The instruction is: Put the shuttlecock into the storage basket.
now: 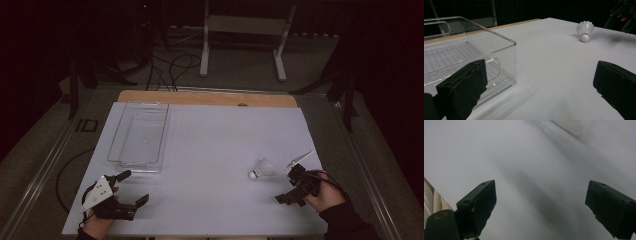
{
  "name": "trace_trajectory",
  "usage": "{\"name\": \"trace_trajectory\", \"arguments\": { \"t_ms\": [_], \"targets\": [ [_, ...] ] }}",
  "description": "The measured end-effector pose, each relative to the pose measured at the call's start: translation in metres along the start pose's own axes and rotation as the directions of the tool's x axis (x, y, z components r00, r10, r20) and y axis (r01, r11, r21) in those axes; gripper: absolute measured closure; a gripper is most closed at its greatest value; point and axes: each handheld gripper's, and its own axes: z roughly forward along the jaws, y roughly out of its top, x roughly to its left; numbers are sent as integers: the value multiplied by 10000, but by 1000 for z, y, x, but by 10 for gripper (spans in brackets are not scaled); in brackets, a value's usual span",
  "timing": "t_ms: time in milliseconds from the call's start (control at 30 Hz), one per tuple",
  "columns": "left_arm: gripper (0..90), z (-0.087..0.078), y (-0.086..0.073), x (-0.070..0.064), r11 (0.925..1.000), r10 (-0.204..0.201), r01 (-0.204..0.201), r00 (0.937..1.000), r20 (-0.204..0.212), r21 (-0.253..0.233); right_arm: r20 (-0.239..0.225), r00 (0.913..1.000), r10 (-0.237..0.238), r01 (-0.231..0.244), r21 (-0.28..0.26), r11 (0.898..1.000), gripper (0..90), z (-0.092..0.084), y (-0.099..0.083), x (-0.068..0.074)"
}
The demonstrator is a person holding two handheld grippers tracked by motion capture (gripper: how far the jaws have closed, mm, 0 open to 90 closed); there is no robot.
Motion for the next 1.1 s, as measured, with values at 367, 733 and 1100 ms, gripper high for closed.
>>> {"name": "trace_trajectory", "arguments": {
  "t_ms": [367,733,1100],
  "targets": [
    [1,0,0,0,10000,14,-14,10000,-7,24,-63,10000,-60,65,772,9970,96,4,0,-5],
    [1,0,0,0,10000,-35,35,10000,4,3,-227,9991,-362,387,1203,9920,96,5,0,-10],
    [1,0,0,0,10000,-43,43,10000,-15,5,-993,9926,-704,885,1908,9776,143,11,3,-11]
  ]
}}
